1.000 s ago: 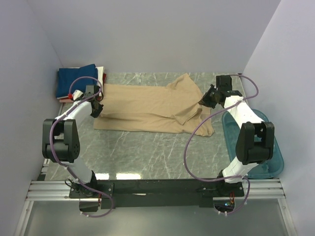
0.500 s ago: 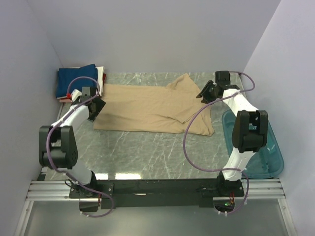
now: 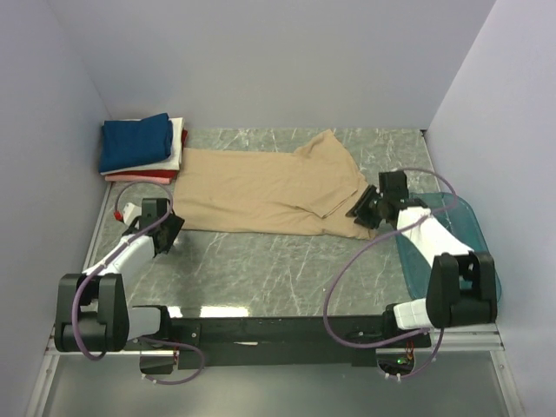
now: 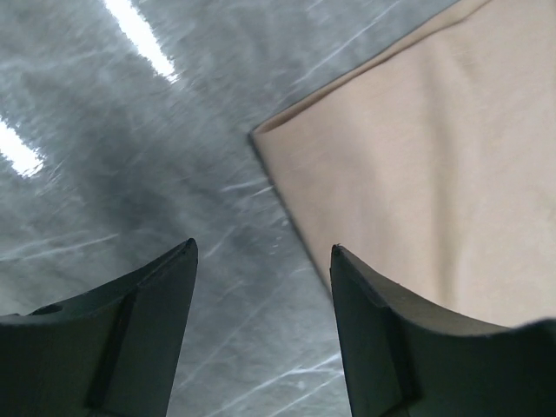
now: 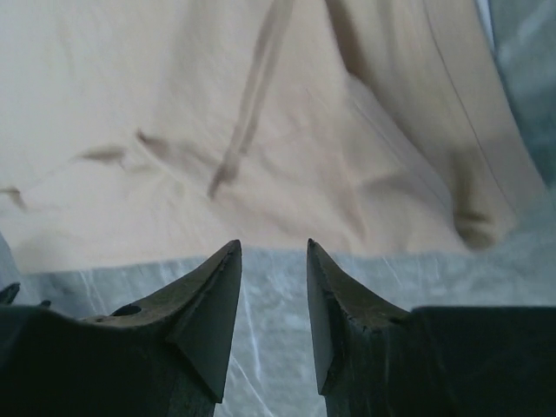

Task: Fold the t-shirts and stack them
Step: Fold the tshirt

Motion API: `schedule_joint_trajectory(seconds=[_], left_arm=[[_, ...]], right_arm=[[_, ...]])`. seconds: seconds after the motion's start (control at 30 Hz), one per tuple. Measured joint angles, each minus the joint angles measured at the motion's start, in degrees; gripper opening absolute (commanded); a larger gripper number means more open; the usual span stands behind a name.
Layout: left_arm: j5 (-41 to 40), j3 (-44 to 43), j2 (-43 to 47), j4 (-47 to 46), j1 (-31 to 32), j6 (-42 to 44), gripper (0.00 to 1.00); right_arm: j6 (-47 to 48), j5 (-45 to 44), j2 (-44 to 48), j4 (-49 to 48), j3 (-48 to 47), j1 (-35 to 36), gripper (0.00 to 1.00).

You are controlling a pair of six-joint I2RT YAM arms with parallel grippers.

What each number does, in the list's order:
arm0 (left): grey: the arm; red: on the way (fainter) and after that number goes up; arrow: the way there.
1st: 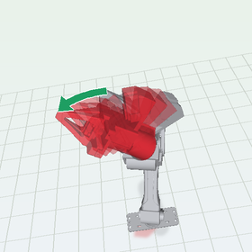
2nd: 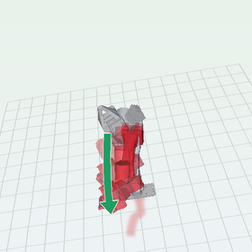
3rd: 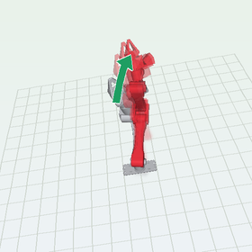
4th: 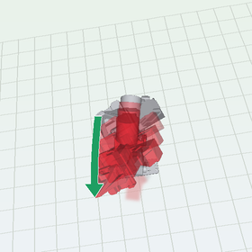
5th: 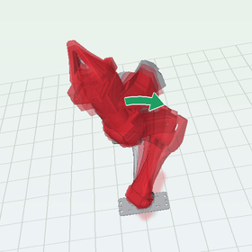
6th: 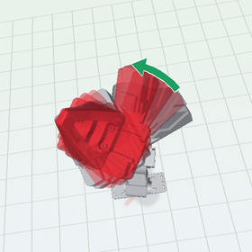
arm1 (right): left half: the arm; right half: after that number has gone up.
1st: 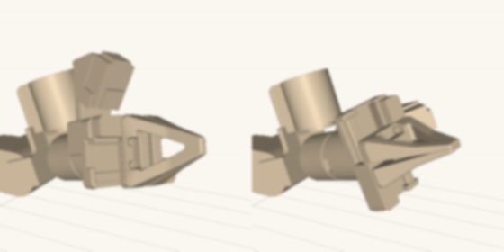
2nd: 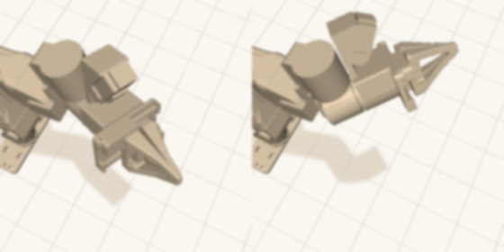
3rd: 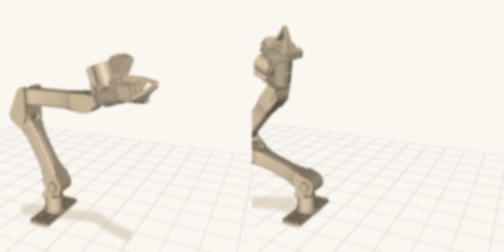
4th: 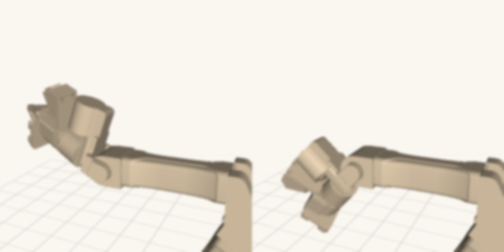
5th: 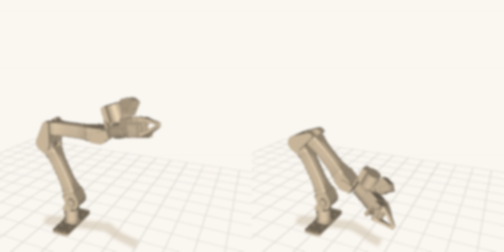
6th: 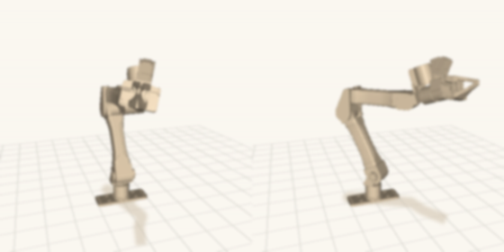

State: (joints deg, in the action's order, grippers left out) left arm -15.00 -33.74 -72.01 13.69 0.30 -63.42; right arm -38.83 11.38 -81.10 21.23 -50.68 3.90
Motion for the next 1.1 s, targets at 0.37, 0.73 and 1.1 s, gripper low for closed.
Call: schedule_joint_trajectory(seconds=[0.37, 0.73, 1.1], left_arm=[[0.2, 3.4, 0.0, -7.1, 0.0, -0.7, 0.65], [-2.0, 2.8, -5.5, -11.2, -0.8, -0.9, 0.58], [-4.5, -2.1, -12.3, -10.7, -1.2, -1.0, 0.1]], right_arm=[[-0.5, -2.1, 9.0, -0.1, 12.2, 0.3, 0.45], [0.8, -3.9, 9.1, -0.6, 12.6, 0.3, 0.46], [1.2, -7.3, 9.0, 1.2, 12.6, 0.3, 0.47]])
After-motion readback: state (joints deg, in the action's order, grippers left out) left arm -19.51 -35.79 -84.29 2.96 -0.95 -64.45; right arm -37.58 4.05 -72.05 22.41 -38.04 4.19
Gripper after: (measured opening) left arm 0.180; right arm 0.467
